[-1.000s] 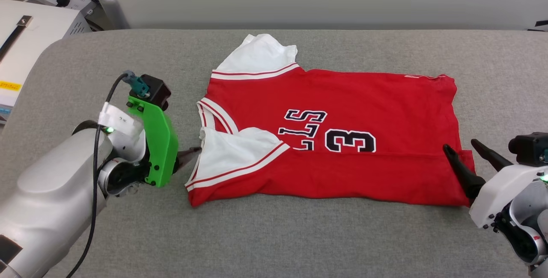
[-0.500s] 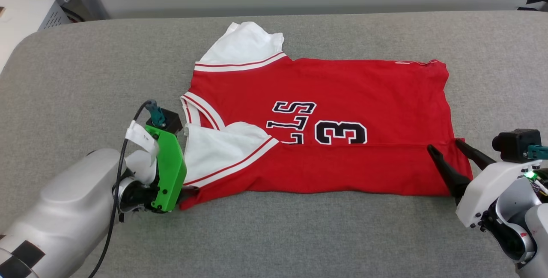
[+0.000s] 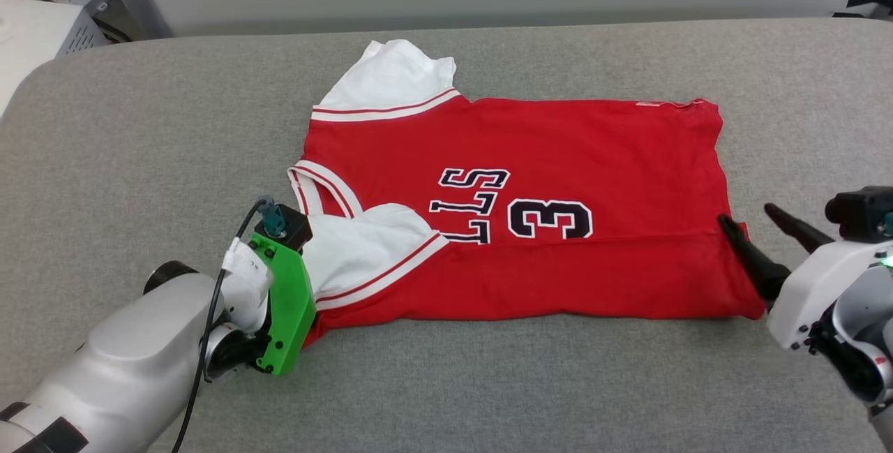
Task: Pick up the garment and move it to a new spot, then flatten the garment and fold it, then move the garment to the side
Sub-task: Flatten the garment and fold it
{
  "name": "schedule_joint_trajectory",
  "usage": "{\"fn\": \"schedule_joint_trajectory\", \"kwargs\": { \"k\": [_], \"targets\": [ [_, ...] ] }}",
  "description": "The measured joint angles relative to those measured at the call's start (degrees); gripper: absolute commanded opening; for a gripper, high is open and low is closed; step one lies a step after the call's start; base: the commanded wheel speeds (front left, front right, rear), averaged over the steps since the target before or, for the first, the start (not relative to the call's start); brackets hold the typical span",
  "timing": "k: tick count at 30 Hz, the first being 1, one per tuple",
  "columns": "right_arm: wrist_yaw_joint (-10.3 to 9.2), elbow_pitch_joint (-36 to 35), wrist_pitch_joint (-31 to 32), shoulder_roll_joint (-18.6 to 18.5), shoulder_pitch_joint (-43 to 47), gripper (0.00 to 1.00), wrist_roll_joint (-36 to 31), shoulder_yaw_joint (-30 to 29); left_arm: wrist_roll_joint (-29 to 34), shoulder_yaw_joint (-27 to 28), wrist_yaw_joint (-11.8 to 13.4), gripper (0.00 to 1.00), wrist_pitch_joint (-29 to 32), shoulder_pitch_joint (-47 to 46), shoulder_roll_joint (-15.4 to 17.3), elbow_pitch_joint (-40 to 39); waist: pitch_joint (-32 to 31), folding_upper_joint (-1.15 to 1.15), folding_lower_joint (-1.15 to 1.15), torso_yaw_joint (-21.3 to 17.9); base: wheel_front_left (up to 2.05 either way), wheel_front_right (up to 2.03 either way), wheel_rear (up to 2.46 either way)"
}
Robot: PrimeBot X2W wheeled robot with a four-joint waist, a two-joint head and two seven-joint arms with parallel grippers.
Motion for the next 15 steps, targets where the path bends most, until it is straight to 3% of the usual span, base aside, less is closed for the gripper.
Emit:
{"fn": "schedule_joint_trajectory", "kwargs": {
  "k": [7,15],
  "targets": [
    [0.0,-3.67,7.49,-6.41,-2.81,1.0,0.14,-1.2,2.83,-1.08,0.0,0.0,-6.11,0.48,1.96,-5.7,-2.13,0.0,0.0,1.18,0.0,0.0,0.0],
    [0.0,-7.15,27.3,-14.22,-4.33,1.0,4.78,2.04,4.21,-1.24,0.0,0.0,-10.01,0.47,4.83,-9.88,-2.31,0.0,0.0,2.12,0.0,0.0,0.0]
  ]
}}
